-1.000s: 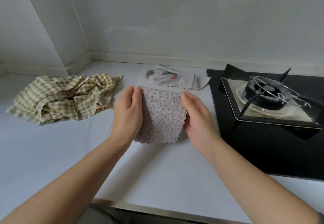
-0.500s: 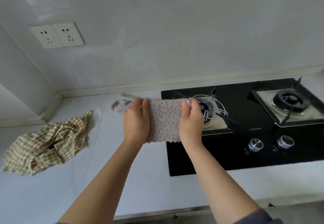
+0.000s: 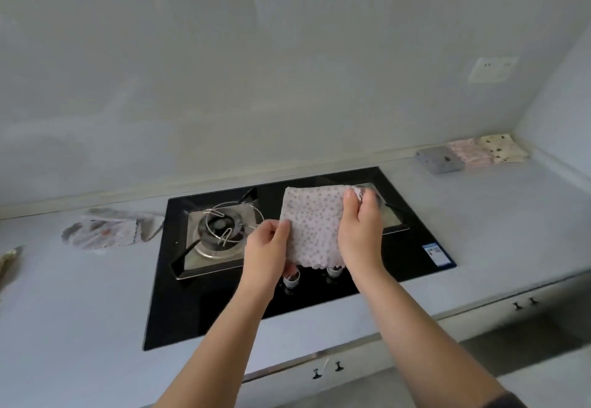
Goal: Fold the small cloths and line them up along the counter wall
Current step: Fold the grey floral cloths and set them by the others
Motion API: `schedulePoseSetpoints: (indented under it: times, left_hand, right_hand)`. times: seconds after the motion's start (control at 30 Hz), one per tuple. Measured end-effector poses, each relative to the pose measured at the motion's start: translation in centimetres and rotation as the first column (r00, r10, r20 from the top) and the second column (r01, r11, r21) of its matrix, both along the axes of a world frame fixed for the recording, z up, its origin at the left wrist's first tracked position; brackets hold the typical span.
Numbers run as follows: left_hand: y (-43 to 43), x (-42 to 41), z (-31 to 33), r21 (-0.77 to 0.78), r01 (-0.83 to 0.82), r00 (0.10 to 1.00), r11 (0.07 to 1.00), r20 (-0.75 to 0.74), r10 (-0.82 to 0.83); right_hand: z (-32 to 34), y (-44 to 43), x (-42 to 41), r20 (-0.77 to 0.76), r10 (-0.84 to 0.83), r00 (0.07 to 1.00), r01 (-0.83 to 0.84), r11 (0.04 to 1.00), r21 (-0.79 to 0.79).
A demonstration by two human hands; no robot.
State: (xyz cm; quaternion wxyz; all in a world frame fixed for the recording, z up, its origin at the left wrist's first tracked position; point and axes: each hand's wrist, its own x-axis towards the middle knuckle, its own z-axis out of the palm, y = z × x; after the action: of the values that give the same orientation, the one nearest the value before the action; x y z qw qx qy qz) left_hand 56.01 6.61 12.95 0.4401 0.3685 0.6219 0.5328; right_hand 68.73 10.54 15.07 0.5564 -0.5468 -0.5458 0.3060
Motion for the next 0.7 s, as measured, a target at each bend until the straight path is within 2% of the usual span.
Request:
schedulePoseSetpoints:
  times: [0.07, 0.13, 0.23, 0.27, 0.3, 0.33, 0.37, 0.4, 0.43, 0.47, 0.5, 0.6, 0.67, 0.7]
  left_hand:
    - [1.9, 3.5, 0.2, 0.087, -0.008, 0.973, 0.996, -0.230, 0.028]
    - [4.0, 6.5, 0.2, 0.140, 0.028, 0.942, 0.990, -0.336, 0.020]
    - [7.1, 10.6, -0.7, 0.092, 0.058, 0.865, 0.994, -0.502, -0.004]
    - [8.1, 11.9, -1.0, 0.051, 0.068, 0.856, 0.996, -0.516, -0.032]
    - [9.3, 13.1, -1.5, -0.013, 0.095, 0.891, 0.995, -0.444, -0.090]
    - [10.7, 14.4, -1.8, -0.096, 0.147, 0.954, 0.984, -0.251, -0.167]
    - [12.0, 15.7, -1.8, -0.177, 0.246, 0.969, 0.953, 0.048, -0.241]
    - [13.4, 17.0, -1.8, -0.214, 0.369, 0.890, 0.904, 0.360, -0.279]
    - [14.7, 18.2, -1.9, -0.198, 0.468, 0.763, 0.861, 0.583, -0.281]
    - [16.2, 19.6, -2.0, -0.171, 0.530, 0.658, 0.831, 0.701, -0.276]
    - [17.7, 20.7, -2.2, -0.138, 0.557, 0.590, 0.819, 0.760, -0.273]
    - [22.6, 24.3, -2.6, -0.152, 0.547, 0.516, 0.823, 0.835, -0.188]
    - [25.5, 26.4, -2.9, -0.217, 0.535, 0.540, 0.816, 0.831, -0.133]
    - [26.7, 27.3, -3.2, -0.258, 0.517, 0.577, 0.816, 0.810, -0.110]
  right_hand:
    - [0.3, 1.4, 3.5, 0.000, -0.073, 0.997, 0.073, 0.997, 0.010]
    - [0.1, 2.9, 6.9, 0.002, -0.150, 0.989, 0.150, 0.989, 0.017]
    - [-0.5, 5.2, 11.7, 0.066, -0.217, 0.974, 0.213, 0.975, 0.062]
    - [-0.7, 6.0, 13.3, 0.115, -0.207, 0.971, 0.198, 0.976, 0.089]
    - [-1.0, 7.0, 14.8, 0.177, -0.181, 0.967, 0.162, 0.980, 0.118]
    - [-1.4, 8.0, 16.3, 0.244, -0.140, 0.960, 0.106, 0.983, 0.148]
    - [-1.7, 9.1, 17.7, 0.313, -0.087, 0.946, 0.034, 0.985, 0.172]
    - [-2.1, 10.3, 19.2, 0.391, -0.030, 0.920, -0.048, 0.981, 0.188]
    - [-2.6, 11.4, 20.6, 0.479, 0.018, 0.878, -0.124, 0.974, 0.190]
    - [-3.1, 12.5, 21.9, 0.561, 0.056, 0.826, -0.183, 0.968, 0.174]
    - [-3.5, 13.4, 23.1, 0.624, 0.091, 0.776, -0.227, 0.964, 0.141]
    - [-5.2, 16.0, 26.7, 0.738, 0.195, 0.646, -0.335, 0.941, 0.044]
    - [-5.9, 17.5, 28.8, 0.766, 0.248, 0.594, -0.378, 0.926, -0.006]
    - [-6.1, 18.3, 29.8, 0.749, 0.272, 0.604, -0.379, 0.925, -0.030]
